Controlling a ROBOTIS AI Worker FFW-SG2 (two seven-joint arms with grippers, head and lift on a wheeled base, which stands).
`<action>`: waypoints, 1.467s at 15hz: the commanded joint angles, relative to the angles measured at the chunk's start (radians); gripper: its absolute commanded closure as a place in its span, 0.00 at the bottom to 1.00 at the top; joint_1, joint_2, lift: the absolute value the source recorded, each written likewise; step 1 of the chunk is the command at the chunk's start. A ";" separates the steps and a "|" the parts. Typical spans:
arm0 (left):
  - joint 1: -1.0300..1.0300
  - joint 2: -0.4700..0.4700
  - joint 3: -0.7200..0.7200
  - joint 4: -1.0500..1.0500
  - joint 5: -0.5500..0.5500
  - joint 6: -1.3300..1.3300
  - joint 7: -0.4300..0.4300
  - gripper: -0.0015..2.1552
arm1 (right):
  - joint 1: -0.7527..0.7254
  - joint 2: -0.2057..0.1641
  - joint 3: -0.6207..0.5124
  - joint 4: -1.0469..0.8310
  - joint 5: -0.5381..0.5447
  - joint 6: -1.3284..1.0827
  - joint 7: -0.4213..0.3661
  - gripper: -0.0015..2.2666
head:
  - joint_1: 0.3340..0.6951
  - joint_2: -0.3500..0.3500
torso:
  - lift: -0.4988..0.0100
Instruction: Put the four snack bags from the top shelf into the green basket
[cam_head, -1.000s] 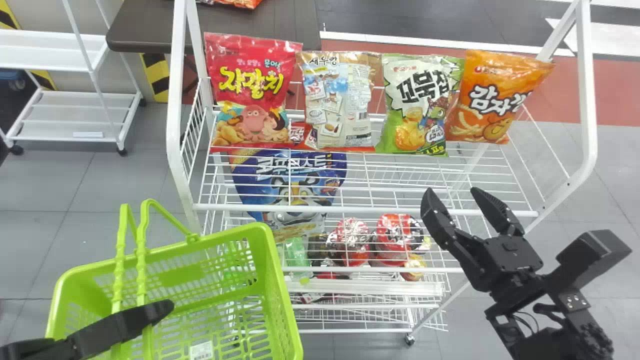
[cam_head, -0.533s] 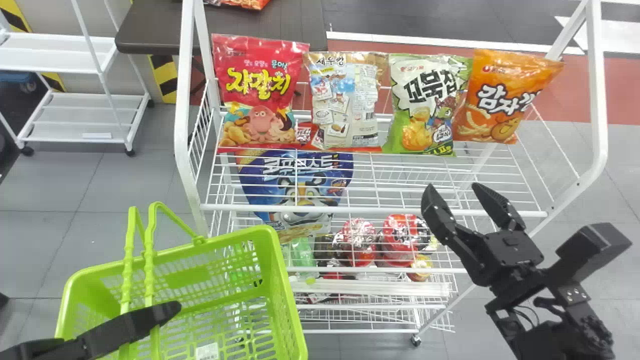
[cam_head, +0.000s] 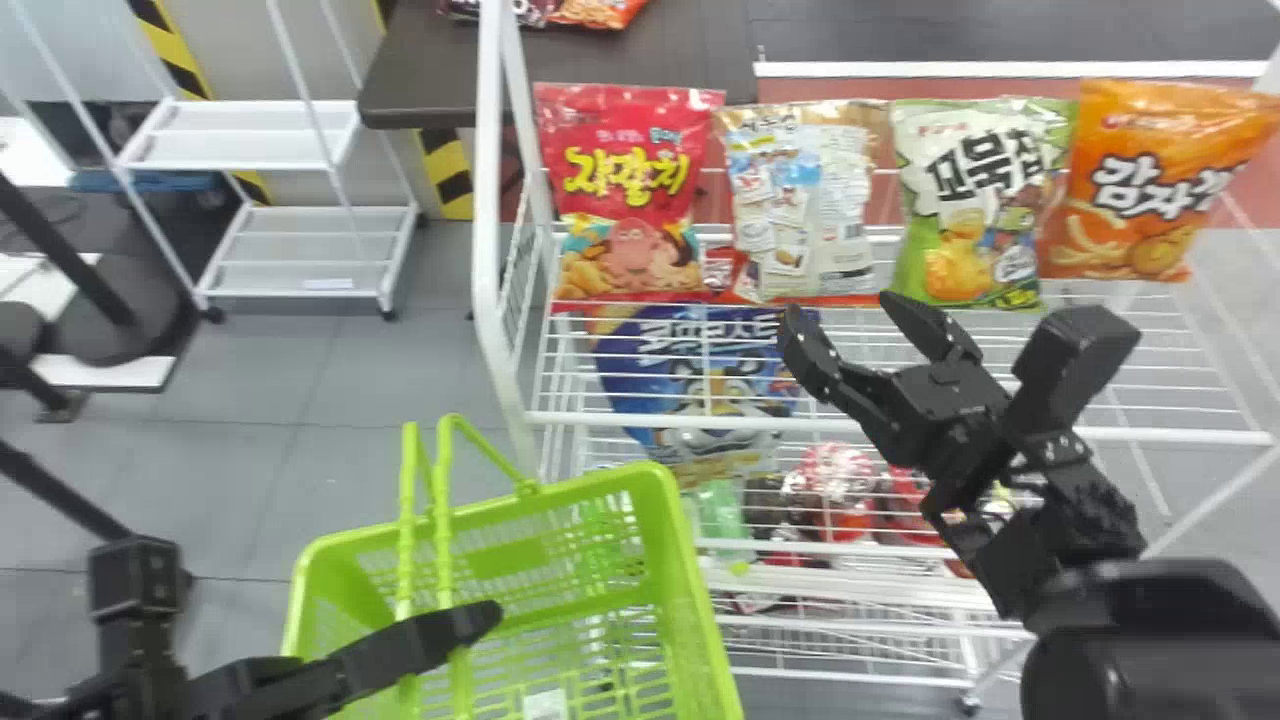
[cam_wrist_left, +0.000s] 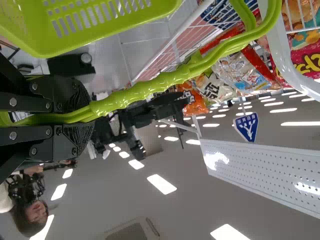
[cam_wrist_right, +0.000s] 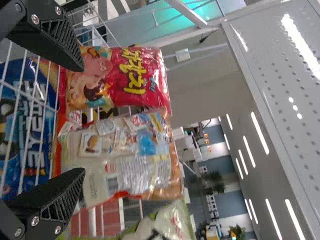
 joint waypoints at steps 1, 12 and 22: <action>-0.004 0.008 0.001 0.018 0.001 -0.007 -0.010 1.00 | -0.141 0.004 0.090 0.139 -0.016 0.001 0.000 0.04 | 1.00 0.68 | 0.98; -0.014 0.013 0.001 0.038 0.000 -0.010 -0.010 1.00 | -0.626 0.045 0.320 0.824 -0.011 -0.257 -0.100 0.04 | 1.00 0.86 | 0.98; -0.022 0.013 -0.003 0.056 0.000 -0.019 -0.010 1.00 | -0.718 0.045 0.348 0.937 -0.059 -0.196 0.006 0.94 | 1.00 0.87 | 0.98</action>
